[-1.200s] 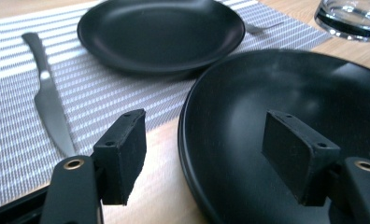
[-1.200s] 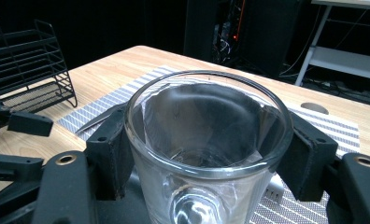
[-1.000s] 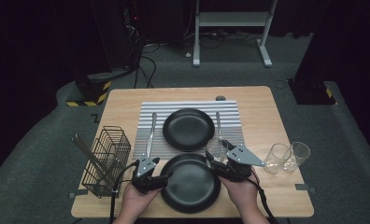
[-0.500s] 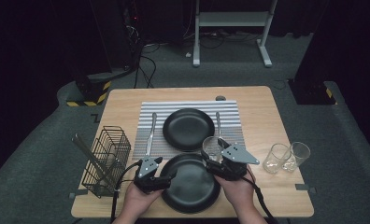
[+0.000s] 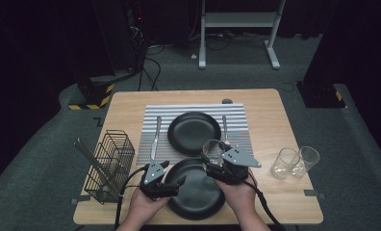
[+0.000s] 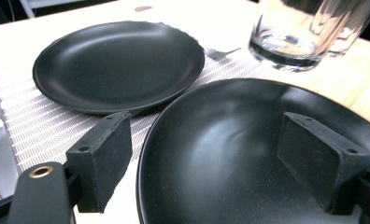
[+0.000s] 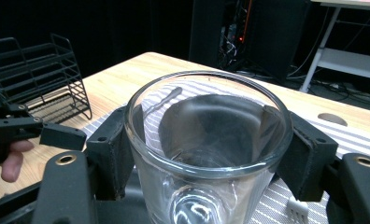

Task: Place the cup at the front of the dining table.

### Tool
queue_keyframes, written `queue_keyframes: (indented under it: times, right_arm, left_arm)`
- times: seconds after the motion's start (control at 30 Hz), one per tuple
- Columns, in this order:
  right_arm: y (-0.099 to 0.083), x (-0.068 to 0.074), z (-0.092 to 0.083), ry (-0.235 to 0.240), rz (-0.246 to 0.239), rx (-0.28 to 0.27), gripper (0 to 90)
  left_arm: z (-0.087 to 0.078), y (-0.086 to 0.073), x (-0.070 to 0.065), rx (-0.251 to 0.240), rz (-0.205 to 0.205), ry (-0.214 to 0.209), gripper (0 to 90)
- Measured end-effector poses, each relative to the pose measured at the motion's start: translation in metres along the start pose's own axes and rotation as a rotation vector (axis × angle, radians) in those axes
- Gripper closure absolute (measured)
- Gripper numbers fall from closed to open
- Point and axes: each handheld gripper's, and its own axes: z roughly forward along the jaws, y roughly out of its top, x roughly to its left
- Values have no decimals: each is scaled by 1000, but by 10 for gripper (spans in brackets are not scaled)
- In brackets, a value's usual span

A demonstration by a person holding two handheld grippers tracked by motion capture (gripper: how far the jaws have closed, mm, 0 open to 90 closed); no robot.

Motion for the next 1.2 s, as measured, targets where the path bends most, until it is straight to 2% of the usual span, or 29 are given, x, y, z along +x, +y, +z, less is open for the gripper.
queue_keyframes:
  times: [0.1,0.2,0.37,0.5,0.63,0.77,0.8,0.9,1.0,1.1,1.2]
  right_arm:
    - [2,2,1,0,-3,-8,291]
    - [3,4,4,5,1,-8,291]
    - [2,7,6,16,-1,-9,291]
    - [0,8,7,28,6,-8,291]
    - [0,9,7,37,15,-10,291]
    - [2,10,7,44,21,-18,291]
    - [2,10,8,46,21,-17,291]
    - [1,13,9,52,28,-11,291]
    - [0,16,9,58,33,-9,291]
    - [0,21,11,69,26,-4,291]
    - [2,25,11,84,33,-4,291]
  left_arm:
    - [-1,0,-2,0,16,-6,164]
    - [-2,1,-5,-17,7,-16,162]
    - [3,2,-9,-18,28,-22,164]
    - [7,9,-15,-29,36,-41,171]
    - [10,17,-20,-63,37,-64,176]
    - [16,18,-24,-56,45,-87,178]
    - [16,19,-25,-68,46,-89,179]
    - [11,20,-26,-113,51,-99,187]
    - [11,22,-25,-114,52,-99,188]
    - [11,23,-22,-126,28,-116,187]
    - [12,21,-22,-118,35,-111,187]
